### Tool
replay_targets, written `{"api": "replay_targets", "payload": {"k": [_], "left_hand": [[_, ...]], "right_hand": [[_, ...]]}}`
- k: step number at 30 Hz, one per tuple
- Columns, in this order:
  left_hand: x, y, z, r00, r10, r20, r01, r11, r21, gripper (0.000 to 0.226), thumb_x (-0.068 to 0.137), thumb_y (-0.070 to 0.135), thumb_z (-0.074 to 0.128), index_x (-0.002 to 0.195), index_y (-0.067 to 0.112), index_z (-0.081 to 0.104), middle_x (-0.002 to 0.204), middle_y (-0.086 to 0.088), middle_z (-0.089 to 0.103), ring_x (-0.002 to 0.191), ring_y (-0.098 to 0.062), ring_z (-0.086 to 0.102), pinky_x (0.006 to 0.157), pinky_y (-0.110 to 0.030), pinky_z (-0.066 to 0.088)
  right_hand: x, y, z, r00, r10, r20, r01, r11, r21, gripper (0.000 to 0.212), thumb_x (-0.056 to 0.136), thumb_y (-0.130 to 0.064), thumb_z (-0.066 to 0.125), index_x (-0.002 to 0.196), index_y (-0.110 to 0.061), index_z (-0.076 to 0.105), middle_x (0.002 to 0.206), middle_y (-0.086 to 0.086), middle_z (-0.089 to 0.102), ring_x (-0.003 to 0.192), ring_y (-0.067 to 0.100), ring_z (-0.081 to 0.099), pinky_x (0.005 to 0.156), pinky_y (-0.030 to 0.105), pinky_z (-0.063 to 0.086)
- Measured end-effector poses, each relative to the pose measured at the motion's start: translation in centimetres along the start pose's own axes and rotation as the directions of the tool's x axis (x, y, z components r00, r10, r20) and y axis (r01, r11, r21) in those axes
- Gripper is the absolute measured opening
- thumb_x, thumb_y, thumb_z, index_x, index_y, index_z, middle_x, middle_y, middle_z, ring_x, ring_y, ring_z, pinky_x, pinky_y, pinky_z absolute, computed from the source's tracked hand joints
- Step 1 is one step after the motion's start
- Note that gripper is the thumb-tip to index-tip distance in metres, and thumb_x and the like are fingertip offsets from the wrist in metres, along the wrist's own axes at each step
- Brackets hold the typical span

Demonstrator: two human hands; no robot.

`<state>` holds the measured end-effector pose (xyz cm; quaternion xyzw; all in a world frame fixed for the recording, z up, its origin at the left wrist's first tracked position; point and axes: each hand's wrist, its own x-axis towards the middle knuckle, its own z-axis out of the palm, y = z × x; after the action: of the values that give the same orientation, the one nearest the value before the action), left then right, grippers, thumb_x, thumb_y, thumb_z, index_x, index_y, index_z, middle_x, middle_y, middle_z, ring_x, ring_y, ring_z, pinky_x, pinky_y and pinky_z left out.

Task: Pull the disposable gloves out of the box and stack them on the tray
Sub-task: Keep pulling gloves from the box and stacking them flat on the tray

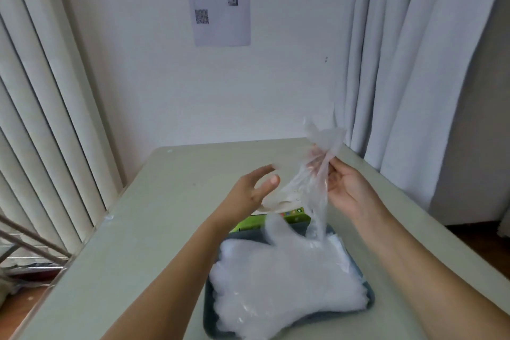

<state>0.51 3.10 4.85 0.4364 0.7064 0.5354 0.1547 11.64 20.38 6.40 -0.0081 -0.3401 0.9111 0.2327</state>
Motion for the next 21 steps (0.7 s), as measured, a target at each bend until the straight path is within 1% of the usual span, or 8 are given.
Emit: {"api": "replay_targets", "payload": {"k": [3, 6, 7, 9, 13, 16, 18, 21], "left_hand": [[-0.8, 2.1, 1.8, 0.995, 0.094, -0.024, -0.095, 0.995, -0.042, 0.038, 0.082, 0.045, 0.071, 0.115, 0.029, 0.063, 0.120, 0.019, 0.064, 0.114, 0.010, 0.054, 0.095, -0.009, 0.041], [-1.7, 3.4, 3.2, 0.966, 0.068, -0.251, -0.103, 0.987, -0.127, 0.012, 0.088, 0.027, 0.069, 0.090, 0.016, 0.072, 0.082, 0.012, 0.070, 0.074, 0.000, 0.063, 0.070, -0.014, 0.046], [-2.0, 3.8, 3.4, 0.950, 0.055, -0.308, -0.100, 0.986, -0.133, 0.016, 0.089, 0.026, 0.067, 0.081, 0.012, 0.070, 0.069, 0.008, 0.063, 0.061, -0.004, 0.055, 0.061, -0.016, 0.042], [-2.6, 4.8, 3.2, 0.935, 0.076, -0.345, -0.114, 0.989, -0.091, 0.024, 0.092, 0.024, 0.063, 0.073, 0.010, 0.063, 0.061, 0.005, 0.055, 0.054, -0.007, 0.047, 0.054, -0.017, 0.039], [-3.9, 6.8, 1.2, 0.960, 0.164, -0.226, -0.155, 0.986, 0.055, 0.021, 0.095, 0.019, 0.058, 0.078, 0.007, 0.055, 0.060, 0.001, 0.065, 0.052, -0.011, 0.061, 0.056, -0.019, 0.048], [-3.9, 7.7, -0.7, 0.991, 0.053, -0.119, -0.029, 0.980, 0.198, 0.025, 0.095, 0.022, 0.059, 0.073, 0.012, 0.052, 0.050, 0.005, 0.051, 0.037, -0.007, 0.045, 0.043, -0.020, 0.040], [-3.8, 7.7, -1.7, 0.995, -0.074, -0.071, 0.087, 0.974, 0.210, 0.027, 0.094, 0.021, 0.061, 0.070, 0.012, 0.052, 0.050, 0.004, 0.049, 0.035, -0.008, 0.041, 0.040, -0.018, 0.036], [-3.6, 6.7, -2.5, 0.969, -0.241, 0.045, 0.225, 0.947, 0.228, 0.033, 0.092, 0.023, 0.063, 0.063, 0.011, 0.053, 0.046, 0.004, 0.047, 0.037, -0.011, 0.040, 0.045, -0.018, 0.035]], "right_hand": [[-1.3, 1.1, 0.9, 1.000, 0.014, 0.018, -0.015, 0.997, 0.081, 0.065, 0.026, -0.015, 0.099, 0.086, -0.002, 0.077, 0.096, 0.010, 0.074, 0.087, 0.016, 0.072, 0.071, 0.028, 0.059], [-3.0, 1.9, 1.8, 0.997, 0.064, 0.049, -0.070, 0.990, 0.124, 0.040, 0.051, -0.007, 0.089, 0.088, 0.002, 0.076, 0.098, 0.014, 0.073, 0.087, 0.020, 0.072, 0.074, 0.030, 0.059], [-3.7, 2.1, 1.8, 0.996, 0.073, 0.049, -0.079, 0.987, 0.136, 0.023, 0.066, -0.006, 0.078, 0.086, 0.003, 0.075, 0.098, 0.014, 0.072, 0.088, 0.021, 0.072, 0.078, 0.032, 0.059], [-5.1, 2.1, 1.9, 0.994, 0.102, 0.050, -0.108, 0.985, 0.133, 0.021, 0.080, -0.007, 0.062, 0.092, 0.007, 0.073, 0.104, 0.018, 0.070, 0.091, 0.024, 0.071, 0.081, 0.036, 0.058], [-6.5, 0.8, 1.4, 0.983, 0.177, 0.041, -0.181, 0.978, 0.100, 0.073, 0.078, -0.036, 0.073, 0.132, 0.007, 0.050, 0.122, 0.023, 0.058, 0.094, 0.032, 0.068, 0.074, 0.040, 0.059], [-7.6, -0.5, 1.6, 0.962, 0.260, -0.084, -0.267, 0.960, -0.085, 0.091, 0.077, -0.071, 0.049, 0.117, 0.009, 0.062, 0.120, 0.024, 0.063, 0.112, 0.038, 0.062, 0.091, 0.049, 0.051], [-8.2, -0.9, 1.9, 0.952, 0.286, -0.108, -0.303, 0.932, -0.200, 0.086, 0.071, -0.066, 0.056, 0.113, 0.009, 0.065, 0.118, 0.025, 0.064, 0.113, 0.039, 0.060, 0.091, 0.047, 0.050], [-8.9, -0.7, 2.2, 0.939, 0.306, -0.158, -0.344, 0.818, -0.462, 0.046, 0.077, -0.025, 0.070, 0.110, 0.007, 0.061, 0.105, 0.021, 0.070, 0.093, 0.029, 0.070, 0.074, 0.033, 0.060]]}}
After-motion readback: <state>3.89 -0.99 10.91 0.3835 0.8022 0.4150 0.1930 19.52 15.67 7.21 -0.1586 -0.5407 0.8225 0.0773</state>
